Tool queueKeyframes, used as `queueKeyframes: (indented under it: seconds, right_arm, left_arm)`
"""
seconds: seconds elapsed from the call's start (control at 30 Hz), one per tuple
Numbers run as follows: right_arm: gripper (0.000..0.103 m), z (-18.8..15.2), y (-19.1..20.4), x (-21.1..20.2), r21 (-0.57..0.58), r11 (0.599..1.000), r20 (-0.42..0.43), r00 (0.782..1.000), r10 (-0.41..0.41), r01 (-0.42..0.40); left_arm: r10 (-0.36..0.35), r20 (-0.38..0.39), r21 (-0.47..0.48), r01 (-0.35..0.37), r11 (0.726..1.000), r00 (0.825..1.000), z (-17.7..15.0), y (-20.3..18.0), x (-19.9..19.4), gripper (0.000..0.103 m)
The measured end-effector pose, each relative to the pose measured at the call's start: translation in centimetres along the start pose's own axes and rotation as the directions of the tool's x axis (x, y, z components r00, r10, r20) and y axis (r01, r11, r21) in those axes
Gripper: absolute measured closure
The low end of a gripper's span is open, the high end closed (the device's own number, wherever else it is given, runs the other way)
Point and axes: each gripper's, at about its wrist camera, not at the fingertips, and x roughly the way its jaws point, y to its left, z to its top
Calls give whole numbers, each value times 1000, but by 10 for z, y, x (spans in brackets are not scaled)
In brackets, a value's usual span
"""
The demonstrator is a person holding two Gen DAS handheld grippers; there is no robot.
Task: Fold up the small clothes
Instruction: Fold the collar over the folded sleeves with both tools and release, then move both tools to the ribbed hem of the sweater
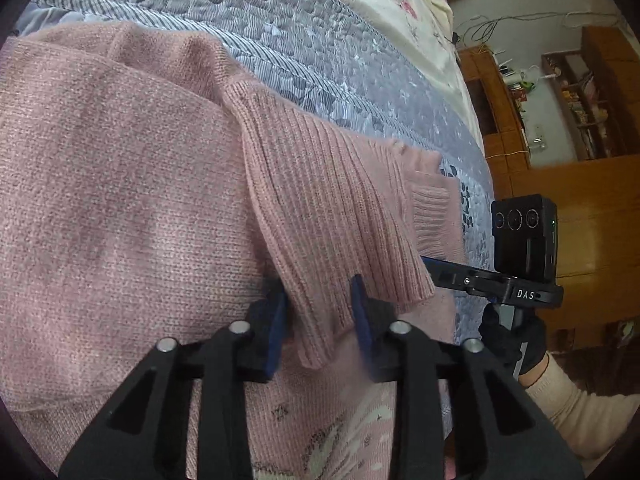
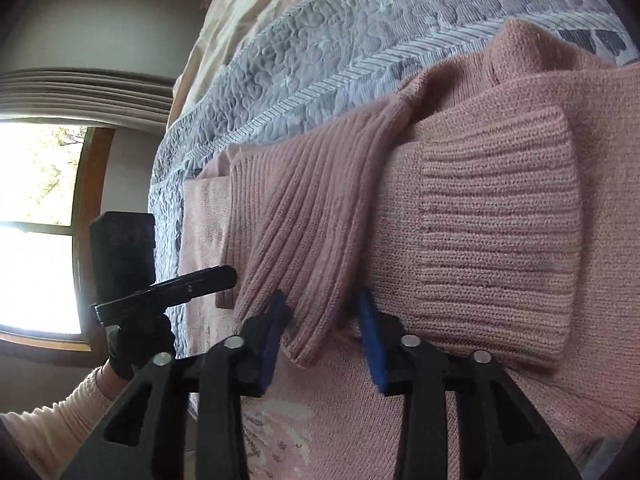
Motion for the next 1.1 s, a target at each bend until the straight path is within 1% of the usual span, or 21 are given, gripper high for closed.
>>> queueKeyframes:
  seconds: [0.03, 0.1, 0.13, 0.2, 0.27, 0.3, 0.43, 0.47, 0.53, 0.63, 0.7, 0.73, 0.77, 0.8, 0.83, 0.9, 1.0, 1.1]
  right_arm:
    - [83, 0, 1, 0, 1, 1000, -2, 1000, 10, -10]
    - [91, -1, 4, -6, -9, 1000, 6, 1000, 24, -24]
    - [92, -1, 7, -13, -27, 1000, 12, 1000, 9, -9]
    - [93, -3, 12, -27, -58, 998, 24, 1000, -15, 16]
    - [94, -6, 15, -35, -77, 997, 17, 1000, -6, 7]
    - [94, -8, 16, -35, -84, 996, 7, 1000, -7, 8]
    - [94, -16, 10, -9, -102, 991, -42, 995, -87, 82]
    - [94, -18, 6, -3, -99, 990, -44, 994, -100, 96]
    - [94, -19, -2, 6, -91, 990, -33, 993, -114, 111]
    - [94, -23, -7, 8, -81, 991, -11, 994, -107, 106]
    - [94, -27, -5, 5, -96, 988, 3, 992, -124, 124]
    - [93, -29, -3, 2, -98, 986, 11, 991, -132, 132]
    - [86, -32, 0, -3, -97, 985, 26, 990, -140, 142]
    - [85, -36, 6, -11, -100, 984, 48, 988, -146, 150]
    - [84, -41, 11, -22, -110, 982, 77, 986, -147, 155]
    - [84, -56, 21, -45, -133, 977, 126, 981, -149, 165]
    - [79, -89, 30, -77, -155, 970, 165, 973, -160, 186]
    - [71, -132, 35, -99, -180, 960, 188, 965, -181, 215]
  left_arm:
    - [6, -5, -4, -6, 1000, 1000, 1, 0, 2, 96]
    - [12, -3, -6, -12, 1000, 1000, 3, 2, -1, 96]
    - [15, 0, 7, -15, 1000, 1000, 3, 2, -5, 96]
    - [13, 15, 50, -14, 999, 1000, 4, 0, -19, 97]
    - [-7, 16, 77, 5, 997, 1000, 3, 1, -30, 97]
    - [0, 7, 86, -1, 996, 1000, 3, 2, -32, 97]
    - [82, -45, 107, -77, 991, 996, -2, 12, -14, 96]
    - [91, -42, 110, -86, 990, 995, -4, 14, -9, 96]
    - [83, -23, 94, -81, 992, 996, -5, 19, -5, 94]
    - [98, 8, 91, -98, 991, 995, -8, 18, -5, 94]
    - [118, 27, 82, -120, 989, 993, -13, 13, -7, 93]
    - [133, 36, 85, -136, 987, 990, -15, 9, -9, 92]
    - [155, 47, 91, -159, 983, 987, -18, 4, -12, 91]
    - [178, 62, 98, -183, 978, 982, -23, -2, -16, 85]
    - [191, 81, 107, -199, 974, 978, -28, -7, -23, 76]
    - [219, 131, 127, -236, 963, 967, -43, -19, -39, 67]
    - [246, 179, 134, -271, 953, 953, -74, -30, -63, 62]
    - [299, 226, 137, -334, 932, 927, -114, -38, -86, 57]
